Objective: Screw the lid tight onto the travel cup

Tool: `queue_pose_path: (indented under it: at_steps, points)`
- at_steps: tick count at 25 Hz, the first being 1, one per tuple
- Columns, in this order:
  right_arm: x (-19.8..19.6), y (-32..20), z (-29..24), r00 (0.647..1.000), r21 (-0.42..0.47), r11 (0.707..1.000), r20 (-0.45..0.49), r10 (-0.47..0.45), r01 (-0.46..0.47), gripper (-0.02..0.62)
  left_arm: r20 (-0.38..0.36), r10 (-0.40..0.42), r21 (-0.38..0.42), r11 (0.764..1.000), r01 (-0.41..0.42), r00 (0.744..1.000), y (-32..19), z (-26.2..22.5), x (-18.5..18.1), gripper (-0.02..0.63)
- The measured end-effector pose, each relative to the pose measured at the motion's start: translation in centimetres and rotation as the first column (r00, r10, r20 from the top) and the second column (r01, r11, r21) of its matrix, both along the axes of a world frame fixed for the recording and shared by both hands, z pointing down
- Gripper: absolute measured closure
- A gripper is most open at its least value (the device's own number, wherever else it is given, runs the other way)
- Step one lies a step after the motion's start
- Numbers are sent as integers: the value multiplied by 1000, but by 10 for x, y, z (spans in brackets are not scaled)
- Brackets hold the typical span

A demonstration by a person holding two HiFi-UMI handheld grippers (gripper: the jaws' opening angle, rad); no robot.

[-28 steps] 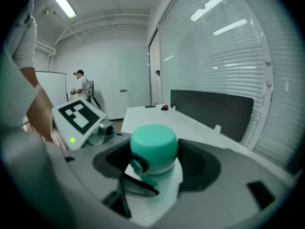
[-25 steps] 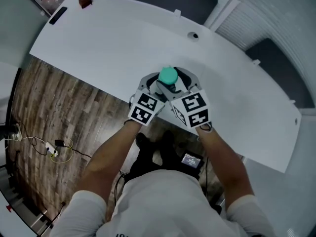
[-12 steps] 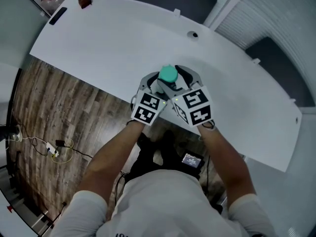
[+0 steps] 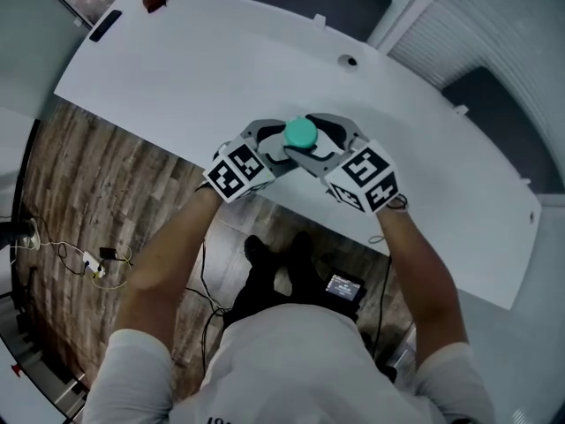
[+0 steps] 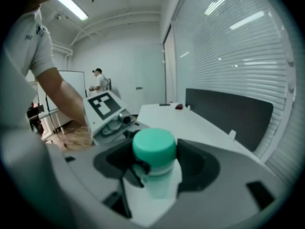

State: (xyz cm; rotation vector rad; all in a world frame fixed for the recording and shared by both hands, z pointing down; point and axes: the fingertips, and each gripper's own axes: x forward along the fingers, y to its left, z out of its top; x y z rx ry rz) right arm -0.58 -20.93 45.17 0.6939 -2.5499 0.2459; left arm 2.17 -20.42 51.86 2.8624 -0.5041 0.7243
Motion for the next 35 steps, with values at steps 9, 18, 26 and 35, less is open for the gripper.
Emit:
queue_pose_path:
  at_steps: [9, 18, 26, 35]
  points:
    - [7, -8, 3, 967, 23, 968, -50, 251, -250, 293, -73, -278, 10, 960, 280, 958, -10, -1, 3, 288]
    - [8, -8, 3, 961, 36, 963, -61, 269, -268, 302, -94, -343, -7, 939, 344, 935, -12, 2, 3, 290]
    - [-1, -8, 5, 992, 1, 992, 18, 126, -126, 299, -100, -144, -47, 989, 140, 984, -6, -3, 3, 290]
    - [2, -9, 9, 972, 29, 972, -35, 234, -233, 296, -105, -219, -26, 976, 218, 970, -6, -2, 2, 293]
